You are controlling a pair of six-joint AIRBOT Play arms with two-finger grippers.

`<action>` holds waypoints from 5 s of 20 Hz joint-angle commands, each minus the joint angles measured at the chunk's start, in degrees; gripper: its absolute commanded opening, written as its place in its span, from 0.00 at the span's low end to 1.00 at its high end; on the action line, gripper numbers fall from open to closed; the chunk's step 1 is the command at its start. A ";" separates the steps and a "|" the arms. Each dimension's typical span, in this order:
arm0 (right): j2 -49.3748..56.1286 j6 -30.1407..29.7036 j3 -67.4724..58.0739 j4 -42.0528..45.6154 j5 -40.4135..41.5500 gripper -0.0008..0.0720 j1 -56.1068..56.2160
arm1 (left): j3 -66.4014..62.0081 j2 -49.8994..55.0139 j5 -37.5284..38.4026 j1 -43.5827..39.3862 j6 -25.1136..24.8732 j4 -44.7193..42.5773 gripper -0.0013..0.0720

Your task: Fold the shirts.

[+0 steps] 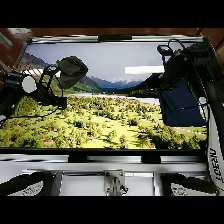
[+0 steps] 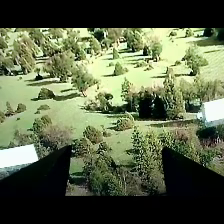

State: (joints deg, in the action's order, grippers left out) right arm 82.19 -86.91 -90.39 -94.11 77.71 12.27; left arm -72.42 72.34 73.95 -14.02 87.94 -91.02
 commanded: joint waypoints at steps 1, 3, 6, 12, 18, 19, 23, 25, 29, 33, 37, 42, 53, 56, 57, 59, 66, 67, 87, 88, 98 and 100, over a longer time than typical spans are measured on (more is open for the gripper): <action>0.02 0.02 -0.07 0.00 0.00 0.82 0.04 | 0.02 -0.04 -0.02 -0.02 -0.02 0.00 0.91; 0.02 0.02 -0.07 0.00 0.00 0.82 0.04 | 0.02 -0.04 -0.02 -0.02 -0.02 0.00 0.91; 0.02 1.33 -0.07 -0.09 -5.75 0.82 0.04 | 0.02 -0.04 -0.02 -0.02 0.02 0.02 0.91; 0.02 1.36 -0.07 -2.73 -10.64 0.82 0.04 | 0.02 0.02 -8.98 -0.07 0.57 0.09 0.91; 0.02 1.36 -0.07 -3.58 -10.71 0.82 0.04 | -0.63 2.73 -15.02 0.13 8.85 2.21 0.91; 0.02 1.36 -0.07 -4.04 -10.71 0.82 0.04 | -2.23 4.76 -16.02 0.66 8.81 2.12 0.91; 0.02 1.29 -0.07 -5.66 -10.88 0.82 0.04 | -14.05 17.99 -21.46 4.61 8.46 1.95 0.92; 0.02 1.27 -0.07 -5.70 -10.84 0.82 0.04 | -21.29 24.85 -22.53 7.45 8.44 1.95 0.91; 0.02 1.29 -0.07 -6.82 -10.84 0.82 0.15 | -29.05 34.62 -23.26 10.69 6.25 1.95 0.91; 0.02 0.37 -0.07 -8.63 -10.54 0.82 0.22 | -29.16 38.80 -27.28 10.64 6.23 2.08 0.91; 0.02 -0.22 -0.07 -9.09 -9.49 0.82 0.22 | -29.14 40.87 -27.21 10.80 6.23 1.97 0.89; 0.02 -0.20 -0.07 -9.99 -8.15 0.82 0.22 | -29.31 41.16 -25.68 10.78 6.38 2.12 0.19; -13.79 -2.84 -0.09 -0.85 -14.47 0.71 0.15 | -33.99 11.32 -20.79 -2.51 -3.32 3.13 0.06; -22.49 2.49 -0.09 8.09 -14.60 0.71 0.15 | -33.99 3.54 -16.39 -12.09 -2.36 5.44 0.06; -24.87 4.09 -0.07 10.40 -14.12 0.71 0.15 | -33.97 3.13 -14.40 -15.45 -0.42 7.45 0.06; -28.87 5.29 -0.07 12.41 -12.66 0.71 0.15 | -32.33 4.26 -12.96 -22.62 1.27 12.11 0.06; -32.00 6.82 -0.07 19.45 2.60 0.81 0.15 | -24.15 13.27 -19.08 -36.65 6.54 12.39 0.71; -31.74 6.58 -0.07 20.94 5.16 0.93 0.15 | -24.17 12.96 -17.05 -34.58 6.80 12.41 0.72; -8.22 -3.04 29.09 -22.45 0.92 0.93 -13.11 | -6.34 25.94 -22.14 5.29 -2.27 33.59 0.94; -7.37 -3.04 29.09 -22.49 0.94 0.93 -13.11 | -7.45 27.26 -22.08 5.22 -2.27 33.68 0.94; -5.92 -3.10 42.12 -23.69 -1.53 0.93 -8.07 | -16.44 29.05 -16.57 5.03 -10.43 33.59 0.06; -5.95 -2.71 44.26 -26.38 -4.26 0.93 -6.45 | -17.18 28.59 -15.54 5.01 -11.04 33.55 0.06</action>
State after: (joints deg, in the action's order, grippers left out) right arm 76.16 -90.04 -49.74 -118.17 76.25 3.40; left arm -87.77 101.19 56.14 -9.02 78.74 -57.60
